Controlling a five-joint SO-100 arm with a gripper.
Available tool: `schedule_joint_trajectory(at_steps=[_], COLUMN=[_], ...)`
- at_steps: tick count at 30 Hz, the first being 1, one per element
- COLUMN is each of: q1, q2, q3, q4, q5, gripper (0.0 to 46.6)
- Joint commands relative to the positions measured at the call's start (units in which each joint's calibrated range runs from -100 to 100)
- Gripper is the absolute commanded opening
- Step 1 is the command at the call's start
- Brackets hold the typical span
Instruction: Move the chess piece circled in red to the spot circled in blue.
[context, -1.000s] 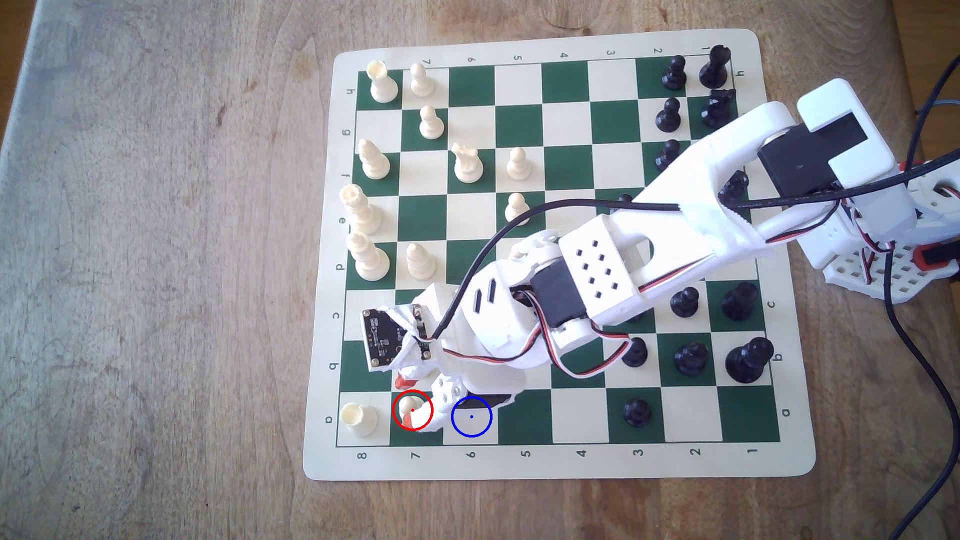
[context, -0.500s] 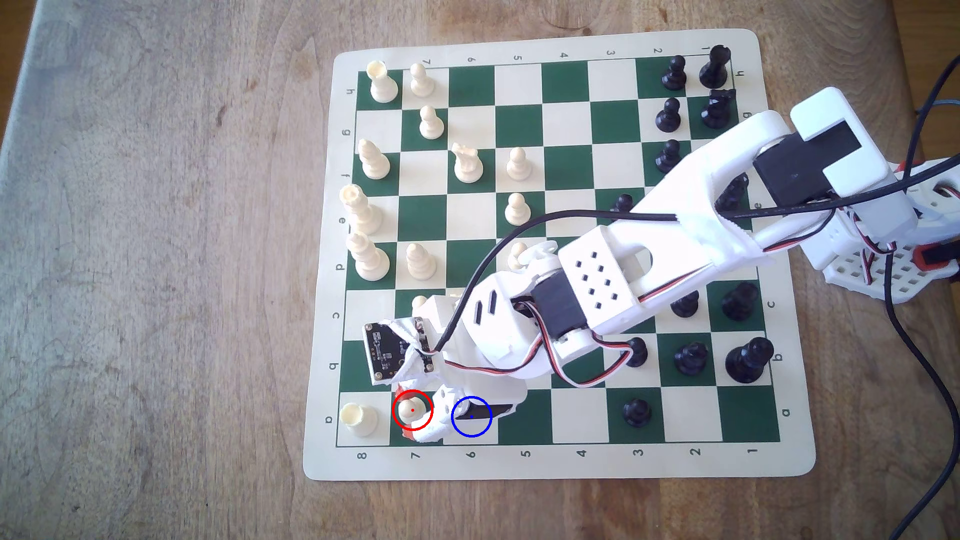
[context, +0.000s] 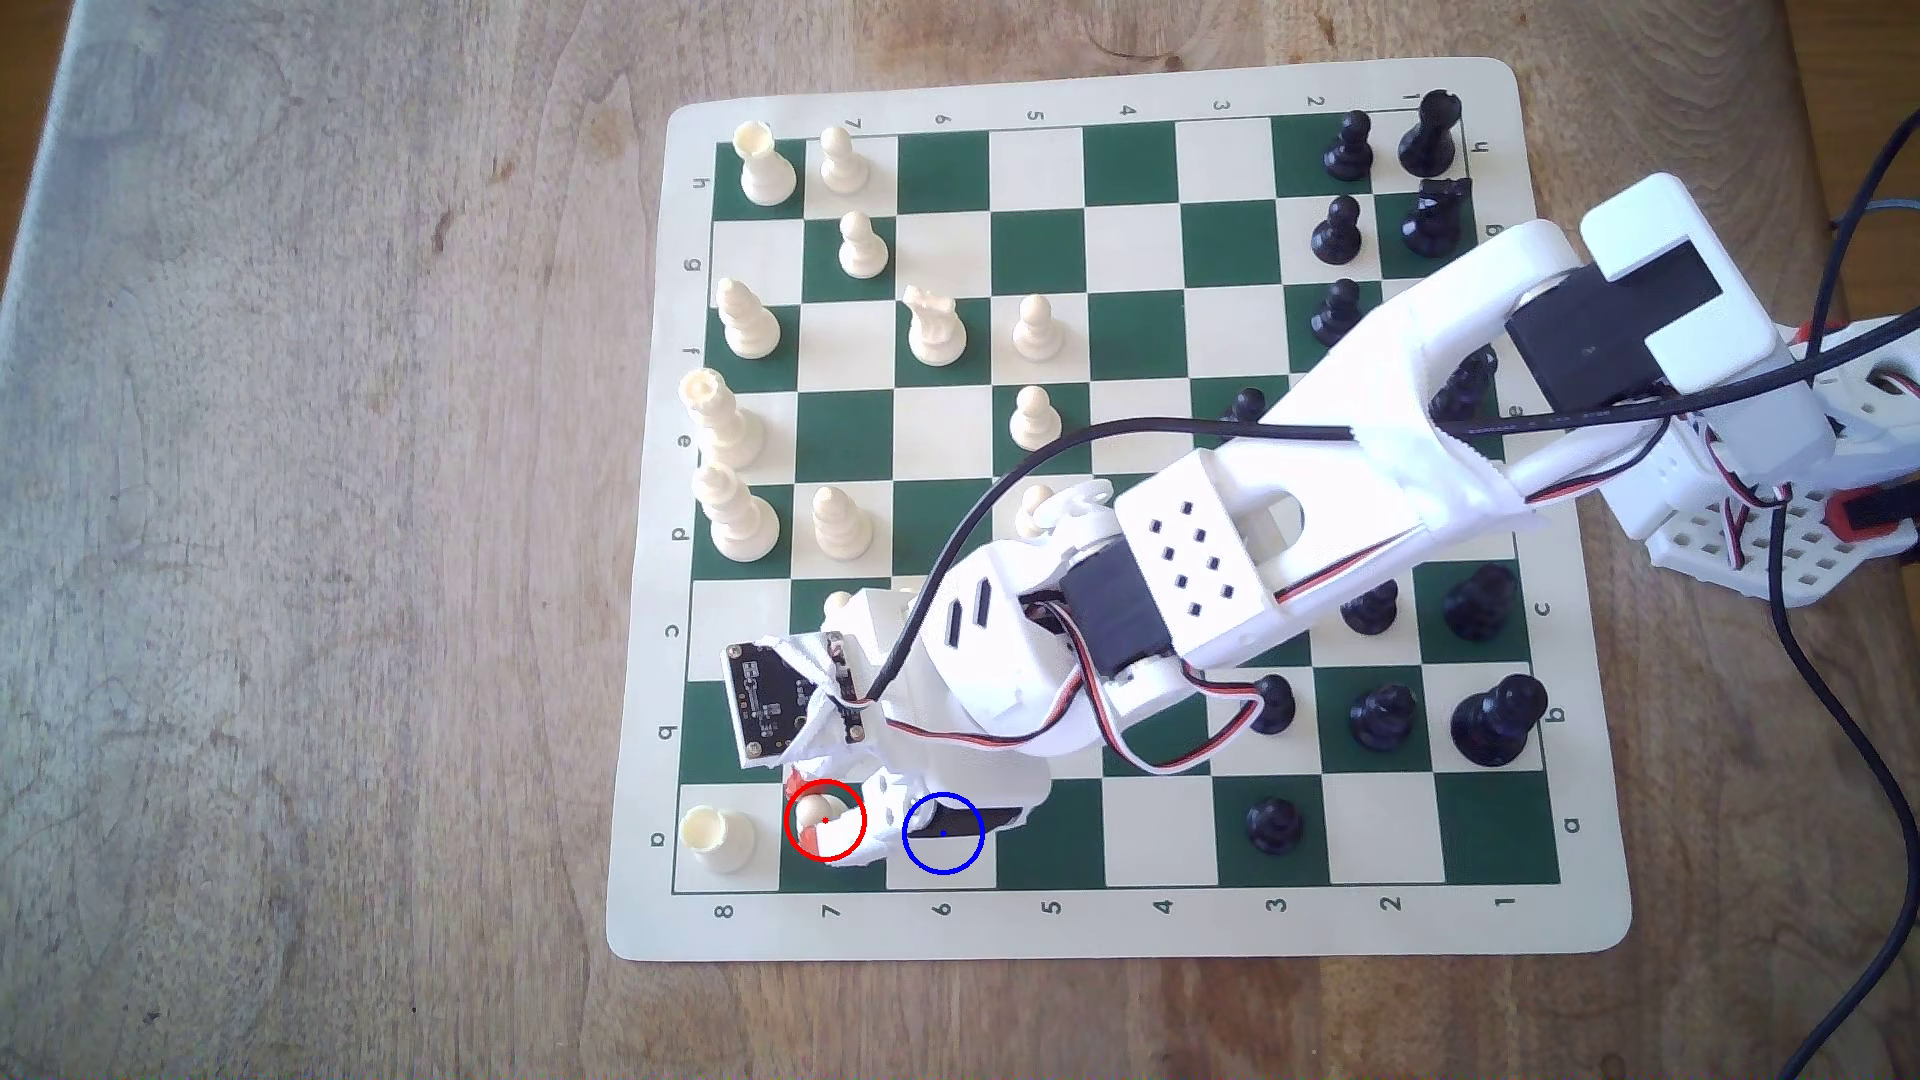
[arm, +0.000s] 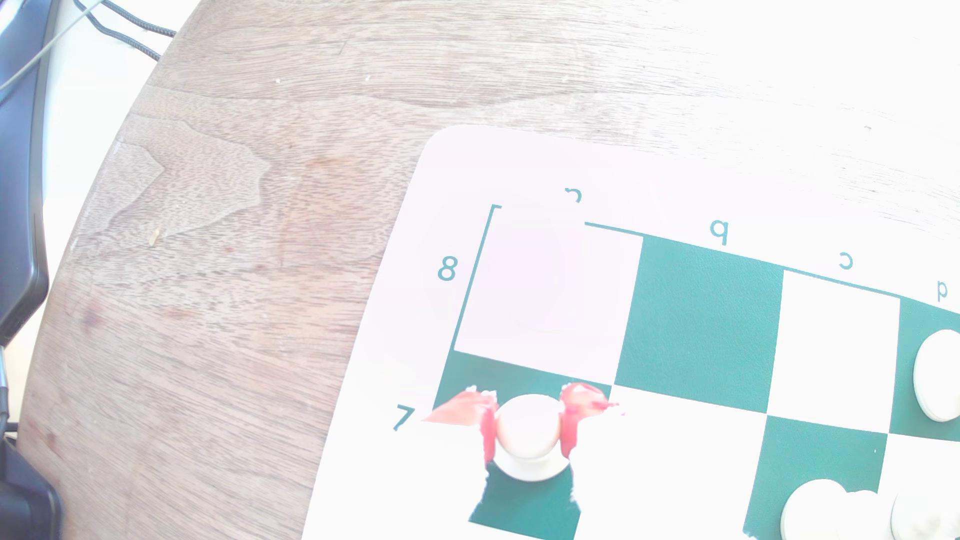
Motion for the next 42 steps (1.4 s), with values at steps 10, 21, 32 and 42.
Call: schedule_joint_trajectory(at_steps=[10,21,32,42], q1=[1.2,-2.1,-3.1,-3.9], q2=[-13.6,-25.2,-20.6,-15.9], q3=[-3.0,17.8,21.1,20.1], q4=[4.0,-1.5,-5.9,-6.4], q5=[-1.4,-1.4,-1.6,-1.4], gripper=[0.3,0.3,0.3,0.3])
